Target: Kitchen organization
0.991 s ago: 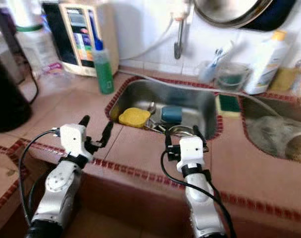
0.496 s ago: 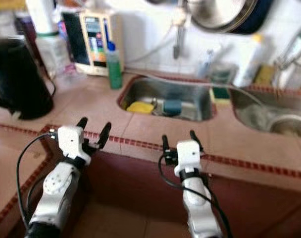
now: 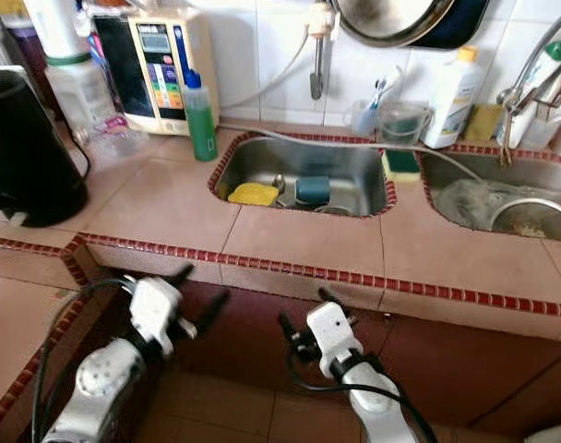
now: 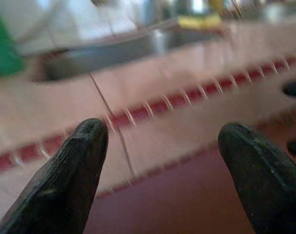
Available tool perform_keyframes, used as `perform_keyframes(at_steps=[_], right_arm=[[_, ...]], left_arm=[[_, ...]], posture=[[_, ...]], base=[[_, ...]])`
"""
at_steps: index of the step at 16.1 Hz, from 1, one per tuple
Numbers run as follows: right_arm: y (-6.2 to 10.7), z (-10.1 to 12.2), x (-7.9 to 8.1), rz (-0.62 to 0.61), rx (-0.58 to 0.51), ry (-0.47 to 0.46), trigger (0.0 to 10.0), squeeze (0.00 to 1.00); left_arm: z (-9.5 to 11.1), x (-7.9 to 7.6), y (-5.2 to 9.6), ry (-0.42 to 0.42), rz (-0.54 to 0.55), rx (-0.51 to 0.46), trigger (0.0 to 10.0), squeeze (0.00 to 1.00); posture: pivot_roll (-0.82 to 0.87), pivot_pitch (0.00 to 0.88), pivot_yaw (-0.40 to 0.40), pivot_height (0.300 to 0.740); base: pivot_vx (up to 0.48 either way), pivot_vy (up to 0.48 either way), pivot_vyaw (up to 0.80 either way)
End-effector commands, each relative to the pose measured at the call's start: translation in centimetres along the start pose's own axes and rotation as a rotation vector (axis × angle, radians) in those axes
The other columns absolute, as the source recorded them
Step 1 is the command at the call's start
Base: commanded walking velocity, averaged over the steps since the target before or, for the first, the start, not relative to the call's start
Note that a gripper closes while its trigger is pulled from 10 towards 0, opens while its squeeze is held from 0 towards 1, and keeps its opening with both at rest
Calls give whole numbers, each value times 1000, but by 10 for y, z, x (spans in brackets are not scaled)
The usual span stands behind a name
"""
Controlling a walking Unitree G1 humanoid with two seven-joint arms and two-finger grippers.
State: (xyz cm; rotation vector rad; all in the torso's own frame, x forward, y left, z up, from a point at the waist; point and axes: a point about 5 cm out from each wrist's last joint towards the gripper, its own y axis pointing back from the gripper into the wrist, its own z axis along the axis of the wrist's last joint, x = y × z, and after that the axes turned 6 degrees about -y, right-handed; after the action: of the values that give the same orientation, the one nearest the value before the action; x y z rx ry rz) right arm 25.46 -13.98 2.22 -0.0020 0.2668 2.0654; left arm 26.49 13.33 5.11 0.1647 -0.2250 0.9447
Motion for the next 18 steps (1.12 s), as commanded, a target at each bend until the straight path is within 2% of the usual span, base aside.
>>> perform_keyframes(at_steps=[1, 3, 4, 6, 8, 9, 11, 13, 15, 16, 18], right_arm=[[4, -15, -1, 44, 71, -3, 10000, 0], [10, -34, -4, 29, 175, 0, 10000, 0], [18, -51, -8, -28, 265, -36, 10000, 0], [25, -64, -11, -74, 350, -33, 10000, 0], [38, -85, -9, -141, 481, -66, 10000, 0], [41, -89, -7, -153, 509, -73, 10000, 0], [44, -96, -4, -217, 551, -152, 10000, 0], [53, -105, 2, -238, 612, -168, 10000, 0], [57, -109, 3, -249, 637, -170, 10000, 0], [74, -123, 10, -289, 722, -215, 10000, 0], [82, -128, 13, -322, 754, -250, 10000, 0]], left_arm=[[-17, -6, 6, 19, -38, 69, 10000, 0], [-35, -12, 9, 47, -35, 162, 10000, 0], [-54, -19, 15, 44, -33, 276, 10000, 0], [-71, -26, 21, 83, -1, 384, 10000, 0], [-91, -42, 33, 118, -12, 551, 10000, 0], [-95, -46, 35, 141, -12, 580, 10000, 0], [-104, -57, 44, 187, -9, 660, 10000, 0], [-115, -69, 61, 217, -5, 756, 10000, 0], [-118, -72, 67, 215, -5, 788, 10000, 0], [-126, -80, 82, 226, 22, 865, 10000, 0], [-128, -81, 86, 257, 62, 885, 10000, 0]], posture=[[-147, 2, 15, 740], [-141, 5, 13, 740], [-137, 5, 8, 740], [-130, 7, 5, 740], [-131, 7, 13, 740], [-136, 9, 16, 740], [-148, 6, 25, 740], [-155, 2, 33, 740], [-155, 0, 36, 740], [-149, 0, 33, 740], [-142, 0, 29, 740]], base=[[0, 0, 0], [0, 0, 0], [0, 0, 0], [0, 0, 0], [0, 0, 0], [0, 0, 0], [0, 0, 0], [0, 0, 0], [0, 0, 0], [0, -480, 0], [0, -480, 0]])
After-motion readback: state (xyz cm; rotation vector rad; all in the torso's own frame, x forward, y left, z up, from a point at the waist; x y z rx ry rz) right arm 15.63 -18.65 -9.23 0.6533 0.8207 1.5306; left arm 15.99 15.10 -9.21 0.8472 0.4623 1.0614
